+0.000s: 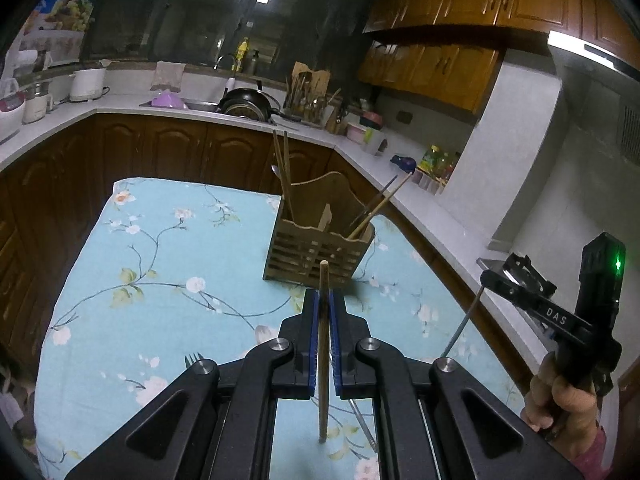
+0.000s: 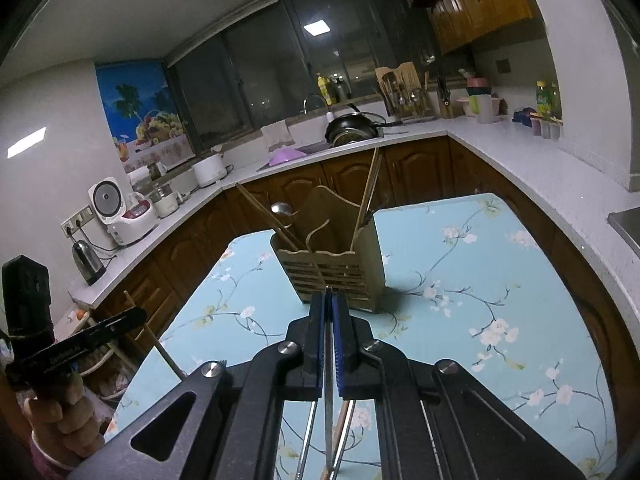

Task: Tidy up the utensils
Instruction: 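Lift both held chopsticks up over the wooden holder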

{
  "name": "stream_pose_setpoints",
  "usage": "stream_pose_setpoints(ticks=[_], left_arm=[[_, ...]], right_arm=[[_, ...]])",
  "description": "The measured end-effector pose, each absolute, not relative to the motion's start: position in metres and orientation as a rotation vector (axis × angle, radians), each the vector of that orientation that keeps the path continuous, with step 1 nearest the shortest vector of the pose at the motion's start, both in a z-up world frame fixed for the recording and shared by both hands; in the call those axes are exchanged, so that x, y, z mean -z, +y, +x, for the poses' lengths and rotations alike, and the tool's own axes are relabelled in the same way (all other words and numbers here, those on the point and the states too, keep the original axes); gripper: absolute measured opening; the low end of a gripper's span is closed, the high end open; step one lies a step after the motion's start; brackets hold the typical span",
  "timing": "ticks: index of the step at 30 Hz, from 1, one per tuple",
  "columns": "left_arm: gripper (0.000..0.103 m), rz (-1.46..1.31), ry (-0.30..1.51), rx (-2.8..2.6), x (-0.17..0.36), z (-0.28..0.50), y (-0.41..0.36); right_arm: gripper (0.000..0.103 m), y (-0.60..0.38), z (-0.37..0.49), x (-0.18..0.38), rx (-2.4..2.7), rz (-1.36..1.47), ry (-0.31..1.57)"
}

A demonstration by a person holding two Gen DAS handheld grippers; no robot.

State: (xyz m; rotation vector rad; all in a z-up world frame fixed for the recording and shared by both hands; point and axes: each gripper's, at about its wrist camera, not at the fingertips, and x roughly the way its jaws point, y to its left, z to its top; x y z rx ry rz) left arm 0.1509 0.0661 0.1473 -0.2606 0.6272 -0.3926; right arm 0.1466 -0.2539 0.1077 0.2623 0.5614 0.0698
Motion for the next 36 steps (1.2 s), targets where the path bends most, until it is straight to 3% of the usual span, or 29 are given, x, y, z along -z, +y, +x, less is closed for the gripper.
stream_pose_setpoints(ticks=[22, 36], left_arm=[[0.003, -0.26, 0.541, 0.365, -0.16, 0.19, 0.067], [0.003, -0.324, 0.381, 0.311, -0.185, 0.256, 0.068]], right_arm=[[0.004, -0.263, 0.168, -0.138, -0.054, 0.26, 0.491], [0.004, -0.281, 0.226, -0.187, -0.009, 0.294, 0.355]])
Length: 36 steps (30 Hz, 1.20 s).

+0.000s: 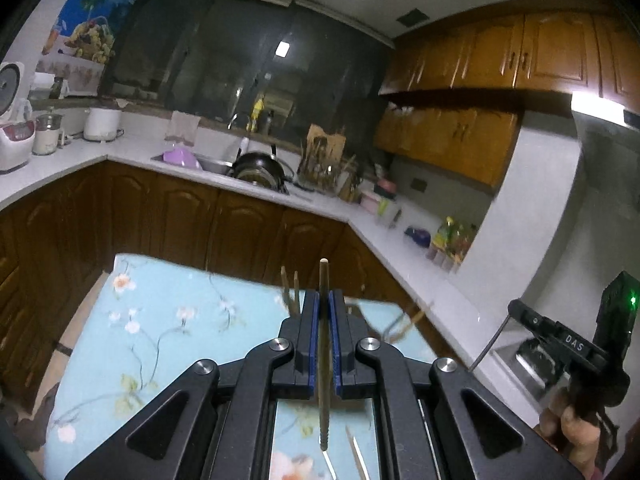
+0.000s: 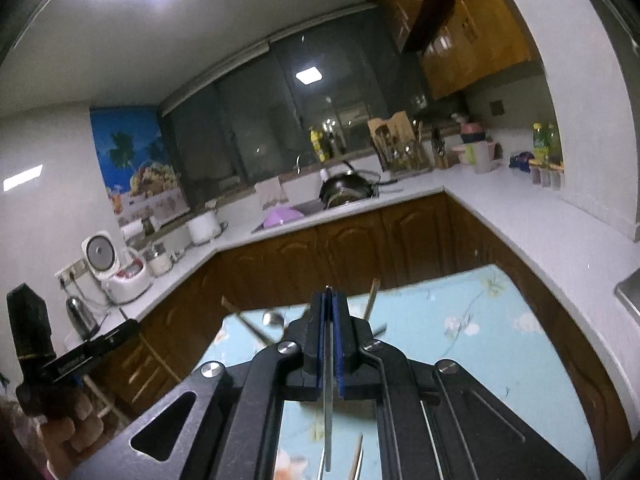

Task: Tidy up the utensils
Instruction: 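Lift both held chopsticks up over the wooden holder, then open both tools to drop the chopsticks into the wooden holder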

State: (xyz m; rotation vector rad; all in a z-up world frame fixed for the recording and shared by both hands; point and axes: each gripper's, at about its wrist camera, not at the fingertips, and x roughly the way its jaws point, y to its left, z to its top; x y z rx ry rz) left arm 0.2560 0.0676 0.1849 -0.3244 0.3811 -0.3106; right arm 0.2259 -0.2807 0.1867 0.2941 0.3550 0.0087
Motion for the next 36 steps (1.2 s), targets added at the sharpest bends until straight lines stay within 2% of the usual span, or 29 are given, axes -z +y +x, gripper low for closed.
stream_pose_setpoints(ticks=[9, 17, 28, 36], left_arm=[[0.003, -0.384, 0.271, 0.26, -0.177, 0.308, 0.069], [0.003, -0.411, 0.241, 0.219, -0.137, 0.348, 0.053], [0.004, -0.418, 0.381, 0.195, -0.051, 0.386, 0.021], [0.004, -0.357, 0.443, 0.226, -0.051, 0.408, 0.015]], right_arm=[[0.004, -0.286, 0.269, -0.209, 0.028, 0.292, 0.265], [0.004, -0.288, 0.303, -0.188, 0.058, 0.267, 0.269], [0.004, -0.288, 0.316, -0.115, 0.068, 0.311, 0.38], [0.004, -0.287, 0.315, -0.103, 0.062, 0.316, 0.423]])
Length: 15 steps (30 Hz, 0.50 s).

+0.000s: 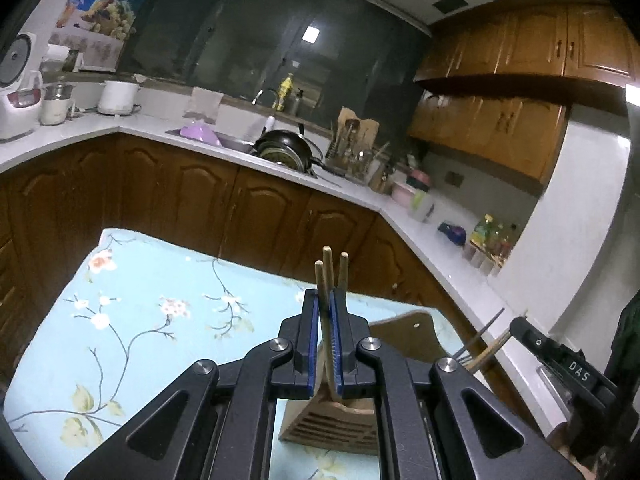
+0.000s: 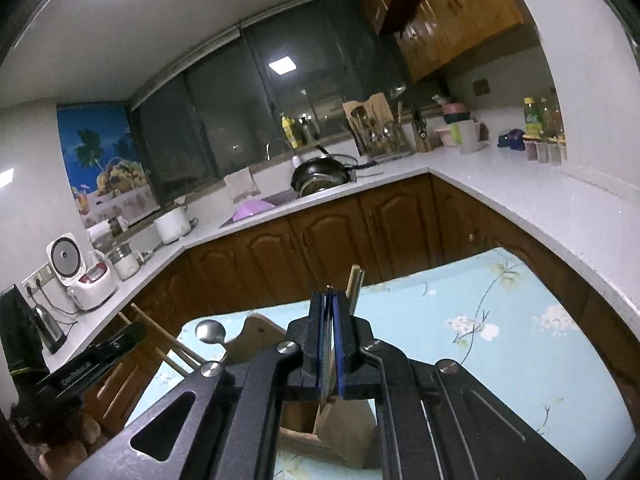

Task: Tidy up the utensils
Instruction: 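Open both tools to drop the chopsticks into the wooden holder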

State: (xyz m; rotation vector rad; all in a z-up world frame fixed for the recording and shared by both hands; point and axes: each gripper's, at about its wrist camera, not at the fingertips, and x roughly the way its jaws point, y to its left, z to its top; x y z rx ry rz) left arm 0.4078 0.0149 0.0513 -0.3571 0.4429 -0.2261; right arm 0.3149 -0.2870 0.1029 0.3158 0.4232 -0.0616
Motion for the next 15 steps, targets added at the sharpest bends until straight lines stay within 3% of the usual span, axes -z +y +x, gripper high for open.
stream_pose_setpoints(ticks=[12, 14, 15], left_arm=[[0.005, -0.346, 0.466, 0.237, -0.067, 0.391, 0.032], [0.01, -0.358, 0.488, 0.234, -0.069, 0.392, 0.035], [0.016, -0.366, 0.492, 0.23, -0.07, 0.39, 0.038]], right_arm=[[0.006, -0.287, 0.318, -0.102, 0.048, 0.333, 0.443], [0.012, -0.288, 0.315, -0.103, 0.047, 0.352, 0.443], [0.024, -0.29, 0.313, -0.104, 0.057, 0.353, 0.438]])
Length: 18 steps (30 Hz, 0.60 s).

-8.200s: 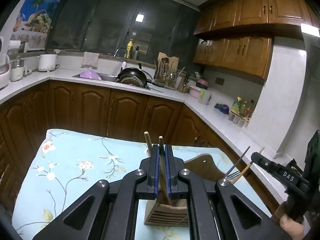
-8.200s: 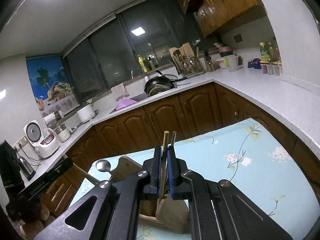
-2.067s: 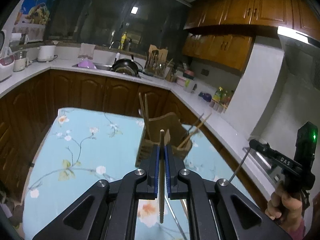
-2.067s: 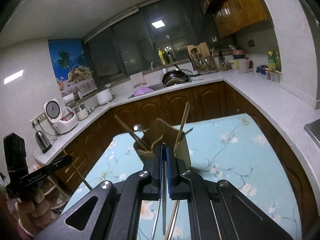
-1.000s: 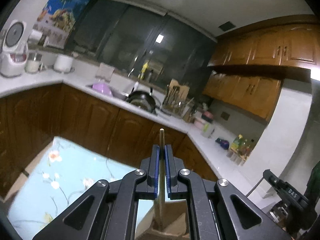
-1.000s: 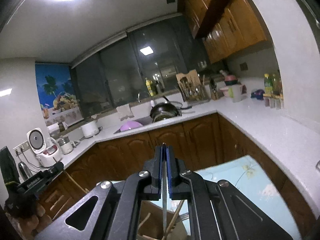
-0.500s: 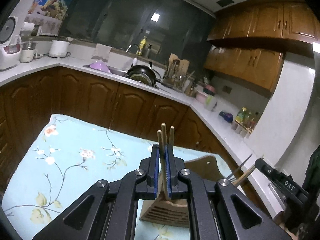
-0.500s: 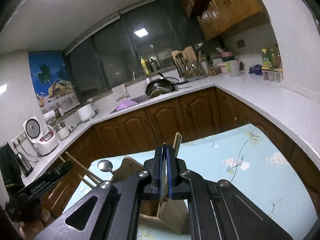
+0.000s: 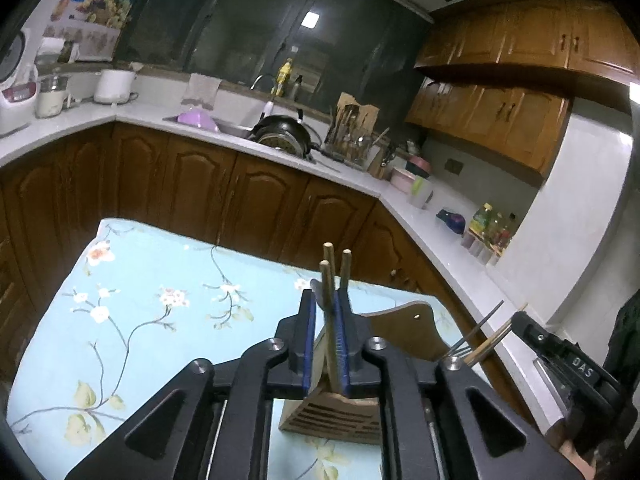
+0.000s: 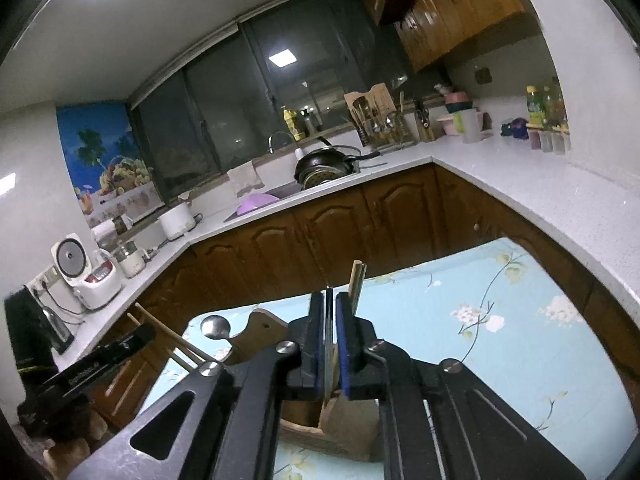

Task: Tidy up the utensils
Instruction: 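Open both tools to drop the chopsticks into the wooden holder, then move both open tools back over the remaining utensils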

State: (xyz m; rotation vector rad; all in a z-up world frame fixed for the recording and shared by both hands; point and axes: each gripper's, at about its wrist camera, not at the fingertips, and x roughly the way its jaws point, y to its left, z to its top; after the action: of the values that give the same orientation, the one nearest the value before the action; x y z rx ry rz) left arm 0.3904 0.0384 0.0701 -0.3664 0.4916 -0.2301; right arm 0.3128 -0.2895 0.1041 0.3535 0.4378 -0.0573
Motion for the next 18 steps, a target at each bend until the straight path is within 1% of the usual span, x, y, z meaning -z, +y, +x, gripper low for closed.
stream_pose_setpoints(ticks=[1, 2, 3, 4, 5, 6, 7, 9, 12, 18], left_arm=[[0.02, -0.378, 0.489, 0.223, -0.072, 0.387, 0.042], [0.033, -0.391, 0.483, 0.217, -0.075, 0.382, 0.043], [0.046, -0.407, 0.474, 0.212, -0.077, 0.376, 0.047], [0.051, -0.421, 0.46, 0.206, -0.078, 0.368, 0.052], [0.057, -0.424, 0.456, 0.196, -0.078, 0.361, 0.054], [0.061, -0.425, 0.455, 0.186, -0.077, 0.355, 0.057], [0.064, -0.431, 0.458, 0.177, -0.076, 0.346, 0.061], [0.084, -0.437, 0.479, 0.154, -0.071, 0.33, 0.064], [0.086, -0.444, 0.487, 0.144, -0.065, 0.299, 0.069], [0.086, -0.439, 0.531, 0.132, -0.063, 0.241, 0.069]], right_arm=[[0.041, -0.29, 0.308, -0.107, 0.068, 0.359, 0.425], [0.048, -0.292, 0.3, -0.111, 0.069, 0.378, 0.4], [0.06, -0.293, 0.295, -0.113, 0.064, 0.39, 0.384], [0.069, -0.295, 0.287, -0.117, 0.059, 0.408, 0.358], [0.073, -0.297, 0.28, -0.12, 0.06, 0.419, 0.343], [0.081, -0.298, 0.276, -0.121, 0.06, 0.423, 0.336], [0.092, -0.298, 0.268, -0.124, 0.06, 0.424, 0.331], [0.103, -0.299, 0.256, -0.127, 0.07, 0.411, 0.337], [0.103, -0.298, 0.24, -0.128, 0.052, 0.393, 0.366], [0.103, -0.293, 0.194, -0.119, 0.056, 0.359, 0.424]])
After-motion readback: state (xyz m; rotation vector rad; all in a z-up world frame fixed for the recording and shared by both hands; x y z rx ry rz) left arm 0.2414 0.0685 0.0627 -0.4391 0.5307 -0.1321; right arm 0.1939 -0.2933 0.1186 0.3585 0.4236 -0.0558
